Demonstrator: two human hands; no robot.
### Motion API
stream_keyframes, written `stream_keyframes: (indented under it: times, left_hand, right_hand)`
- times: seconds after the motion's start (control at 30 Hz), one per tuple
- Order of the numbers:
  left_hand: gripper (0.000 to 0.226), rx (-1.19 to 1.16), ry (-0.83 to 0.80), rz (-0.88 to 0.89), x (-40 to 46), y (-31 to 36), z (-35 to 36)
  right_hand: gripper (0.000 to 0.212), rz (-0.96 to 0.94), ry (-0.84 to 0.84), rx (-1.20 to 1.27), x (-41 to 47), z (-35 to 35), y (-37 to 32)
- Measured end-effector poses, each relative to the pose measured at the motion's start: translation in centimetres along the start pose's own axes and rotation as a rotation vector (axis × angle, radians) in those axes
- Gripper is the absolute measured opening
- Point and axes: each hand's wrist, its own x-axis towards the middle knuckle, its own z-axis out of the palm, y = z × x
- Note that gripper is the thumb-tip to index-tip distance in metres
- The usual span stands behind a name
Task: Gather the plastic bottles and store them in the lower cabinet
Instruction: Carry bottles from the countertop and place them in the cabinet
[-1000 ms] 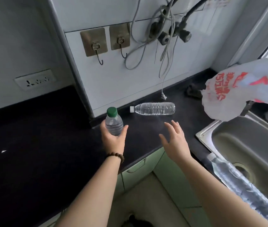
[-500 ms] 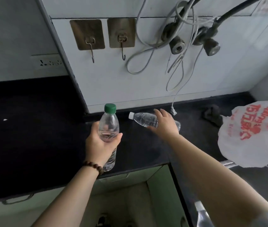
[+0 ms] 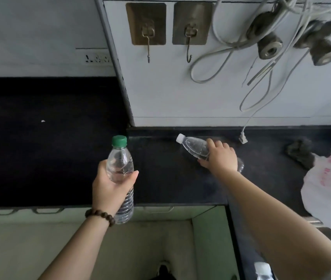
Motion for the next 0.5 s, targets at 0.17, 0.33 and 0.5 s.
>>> stream_keyframes:
  times: [0.17, 0.33, 0.5]
  left_hand:
    - [0.048, -0.014, 0.084, -0.029, -0.8, -1.6, -4.3]
    - [0.047, -0.045, 0.211, -0.075, -2.9, -4.6, -11.5]
    - [0.045, -0.068, 0.343, -0.132, -7.6, -9.8, -21.4]
  right_hand:
    - [0.068, -0.050, -0.021, 0.161, -3.1, -0.4, -5.4]
    - [0.069, -0.105, -0.005, 0.413, -8.8, -1.3, -15.4]
    - [0.072, -0.221, -0.074, 0.562, -16.9, -1.4, -27.8]
